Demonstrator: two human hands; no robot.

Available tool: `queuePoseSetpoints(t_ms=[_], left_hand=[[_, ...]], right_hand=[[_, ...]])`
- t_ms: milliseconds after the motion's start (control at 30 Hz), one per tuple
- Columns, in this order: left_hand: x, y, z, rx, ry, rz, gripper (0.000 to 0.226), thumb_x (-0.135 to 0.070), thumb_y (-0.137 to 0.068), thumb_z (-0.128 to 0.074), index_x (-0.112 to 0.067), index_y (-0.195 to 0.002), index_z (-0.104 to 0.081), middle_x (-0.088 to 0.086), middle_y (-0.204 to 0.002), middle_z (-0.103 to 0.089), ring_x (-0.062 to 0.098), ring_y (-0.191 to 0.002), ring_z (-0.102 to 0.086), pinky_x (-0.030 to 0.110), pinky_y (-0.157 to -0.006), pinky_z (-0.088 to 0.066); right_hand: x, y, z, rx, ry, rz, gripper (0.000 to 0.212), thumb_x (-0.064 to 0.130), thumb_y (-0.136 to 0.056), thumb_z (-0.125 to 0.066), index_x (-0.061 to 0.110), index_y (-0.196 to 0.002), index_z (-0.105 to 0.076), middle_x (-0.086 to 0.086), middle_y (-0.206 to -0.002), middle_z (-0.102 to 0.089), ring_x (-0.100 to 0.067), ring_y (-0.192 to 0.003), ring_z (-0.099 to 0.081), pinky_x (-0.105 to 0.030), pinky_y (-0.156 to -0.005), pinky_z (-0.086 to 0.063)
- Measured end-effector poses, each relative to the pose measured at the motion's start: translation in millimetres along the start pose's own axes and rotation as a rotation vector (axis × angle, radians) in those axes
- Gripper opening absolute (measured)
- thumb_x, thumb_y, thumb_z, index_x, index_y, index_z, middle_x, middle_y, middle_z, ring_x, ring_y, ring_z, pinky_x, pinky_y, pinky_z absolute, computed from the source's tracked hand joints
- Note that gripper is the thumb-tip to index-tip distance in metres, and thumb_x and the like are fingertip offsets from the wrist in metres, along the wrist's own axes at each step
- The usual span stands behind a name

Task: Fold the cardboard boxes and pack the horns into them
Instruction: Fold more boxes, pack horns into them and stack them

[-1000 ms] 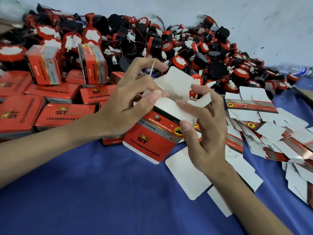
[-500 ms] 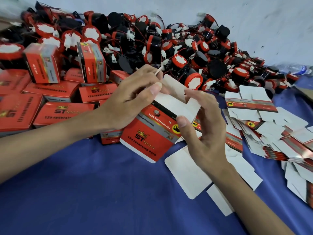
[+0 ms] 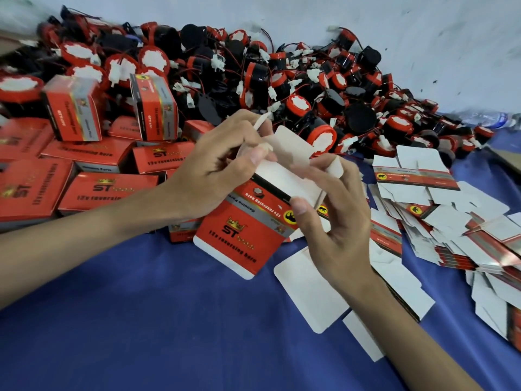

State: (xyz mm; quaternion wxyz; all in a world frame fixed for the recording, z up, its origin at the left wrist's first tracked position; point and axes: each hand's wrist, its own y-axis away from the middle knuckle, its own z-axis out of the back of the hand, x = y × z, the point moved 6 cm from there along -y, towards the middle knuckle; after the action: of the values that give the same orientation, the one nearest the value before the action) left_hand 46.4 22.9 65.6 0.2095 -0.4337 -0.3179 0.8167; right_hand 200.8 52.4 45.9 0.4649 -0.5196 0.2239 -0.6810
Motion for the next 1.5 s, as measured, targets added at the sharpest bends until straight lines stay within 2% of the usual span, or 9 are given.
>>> queuePoseSetpoints(t_ms=[133, 300, 467, 667, 800, 933, 1100, 1267, 1500], left_hand=[[-1.3, 0.0, -1.9, 0.028, 0.026, -0.015, 0.021, -0.018, -0.096, -0.037, -0.018, -0.11, -0.053, -0.015, -0.113, -0.053, -0.012, -0.094, -0.052, 0.006, -0.078, -0.038], [2.9, -1.0, -2.5, 0.034, -0.049, -0.016, 0.032, -0.022, -0.096, -0.037, -0.009, -0.101, -0.065, 0.001, -0.129, -0.048, 0.002, -0.122, -0.047, 0.017, -0.099, -0.035], [-3.4, -1.7, -0.8, -0.01, -0.123, -0.094, 0.026, -0.018, -0.095, -0.037, -0.012, -0.1, -0.063, 0.009, -0.133, -0.031, 0.004, -0.114, -0.045, 0.023, -0.102, -0.034], [-4.6, -1.7, -2.4, 0.011, -0.075, -0.15, 0.026, -0.016, -0.094, -0.039, -0.016, -0.12, -0.043, 0.002, -0.124, -0.039, 0.014, -0.121, -0.041, 0.028, -0.103, -0.034], [-1.2, -1.4, -1.8, 0.026, 0.034, -0.052, 0.028, -0.023, -0.094, -0.04, -0.025, -0.122, -0.041, -0.001, -0.12, -0.048, 0.02, -0.106, -0.053, 0.029, -0.088, -0.046], [0.2, -0.5, -1.7, 0.029, 0.041, 0.007, 0.03, -0.027, -0.093, -0.039, -0.013, -0.118, -0.048, 0.007, -0.111, -0.058, 0.019, -0.093, -0.059, 0.028, -0.073, -0.048], [2.9, 0.8, 1.3, 0.016, -0.023, 0.013, 0.033, -0.026, -0.094, -0.038, -0.009, -0.114, -0.057, 0.014, -0.113, -0.064, 0.027, -0.101, -0.062, 0.047, -0.081, -0.049], [1.1, -2.8, -1.9, 0.072, 0.018, -0.031, 0.034, -0.017, -0.093, -0.035, -0.002, -0.1, -0.065, 0.017, -0.101, -0.066, 0.022, -0.099, -0.063, 0.034, -0.086, -0.047], [-0.9, -2.5, -2.1, 0.075, 0.027, -0.054, 0.039, -0.012, -0.088, -0.034, 0.006, -0.083, -0.068, 0.015, -0.093, -0.067, 0.021, -0.088, -0.064, 0.029, -0.082, -0.047]], right_hand=[[-4.9, 3.0, -1.7, 0.01, 0.013, -0.039, 0.052, 0.046, -0.098, -0.043, 0.018, -0.14, -0.035, -0.003, -0.133, -0.05, -0.02, -0.122, -0.053, -0.04, -0.089, -0.053], [-8.4, 5.7, -4.5, 0.028, -0.06, -0.107, 0.065, 0.048, -0.095, -0.047, 0.03, -0.146, -0.012, -0.01, -0.143, -0.048, -0.014, -0.124, -0.055, -0.028, -0.091, -0.054], [-11.2, 5.6, -3.9, -0.007, -0.117, -0.157, 0.059, 0.044, -0.092, -0.057, 0.015, -0.139, -0.036, -0.015, -0.139, -0.05, -0.017, -0.121, -0.057, -0.04, -0.089, -0.055], [-16.0, 4.2, -4.0, 0.041, -0.211, -0.297, 0.054, 0.054, -0.087, -0.059, 0.029, -0.133, -0.044, -0.004, -0.133, -0.053, -0.027, -0.123, -0.053, -0.054, -0.088, -0.051], [-21.7, 3.6, -8.6, 0.087, -0.485, -0.457, 0.051, 0.035, -0.085, -0.058, 0.017, -0.133, -0.049, 0.008, -0.125, -0.057, -0.017, -0.113, -0.059, -0.035, -0.082, -0.056], [-21.6, 5.5, -12.9, 0.12, -0.617, -0.547, 0.044, 0.031, -0.084, -0.06, 0.028, -0.127, -0.052, -0.002, -0.126, -0.059, -0.023, -0.11, -0.062, -0.026, -0.078, -0.053], [-18.8, 7.2, -11.8, 0.185, -0.44, -0.485, 0.059, 0.028, -0.093, -0.049, 0.012, -0.147, -0.032, 0.035, -0.133, -0.045, 0.005, -0.123, -0.049, -0.01, -0.084, -0.047], [-20.8, 10.6, -18.9, 0.251, -0.502, -0.573, 0.043, 0.042, -0.093, -0.038, 0.048, -0.135, -0.034, 0.008, -0.144, -0.048, -0.011, -0.13, -0.048, -0.029, -0.101, -0.047], [-15.0, 7.1, -24.7, 0.169, -0.575, -0.572, 0.046, 0.02, -0.09, -0.041, 0.047, -0.128, -0.042, 0.016, -0.112, -0.066, -0.006, -0.088, -0.066, -0.019, -0.068, -0.052]])
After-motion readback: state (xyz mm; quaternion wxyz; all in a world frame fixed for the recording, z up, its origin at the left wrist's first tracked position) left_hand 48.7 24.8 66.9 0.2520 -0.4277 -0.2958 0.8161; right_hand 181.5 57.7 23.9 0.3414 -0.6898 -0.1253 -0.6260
